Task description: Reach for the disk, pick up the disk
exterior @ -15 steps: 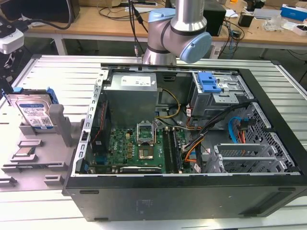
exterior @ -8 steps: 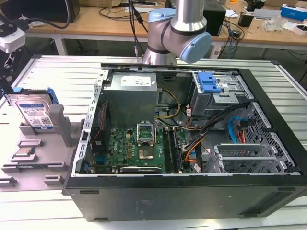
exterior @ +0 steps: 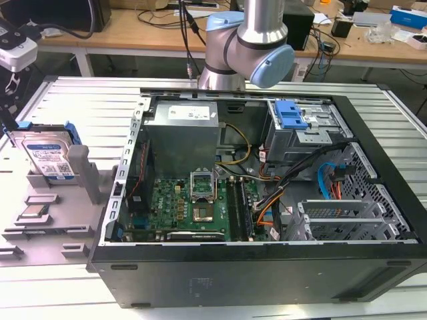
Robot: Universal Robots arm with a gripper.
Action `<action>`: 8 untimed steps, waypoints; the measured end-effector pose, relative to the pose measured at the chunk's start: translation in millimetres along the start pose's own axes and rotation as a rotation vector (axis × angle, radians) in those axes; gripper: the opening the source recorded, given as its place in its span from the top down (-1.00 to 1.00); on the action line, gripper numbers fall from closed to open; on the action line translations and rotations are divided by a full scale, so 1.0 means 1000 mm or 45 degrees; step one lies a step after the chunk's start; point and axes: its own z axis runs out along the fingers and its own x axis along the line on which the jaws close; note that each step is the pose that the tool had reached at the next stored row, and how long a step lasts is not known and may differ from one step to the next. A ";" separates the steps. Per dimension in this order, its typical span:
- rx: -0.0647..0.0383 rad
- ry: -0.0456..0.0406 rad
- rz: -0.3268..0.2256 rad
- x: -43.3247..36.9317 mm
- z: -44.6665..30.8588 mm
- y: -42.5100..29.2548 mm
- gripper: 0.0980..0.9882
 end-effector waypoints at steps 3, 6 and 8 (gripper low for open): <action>0.000 0.001 -0.033 0.0000 0.0000 0.0000 0.98; 0.000 0.002 -0.066 0.0000 0.0000 -0.0001 0.98; 0.000 0.004 -0.094 0.0000 0.0000 0.0000 0.98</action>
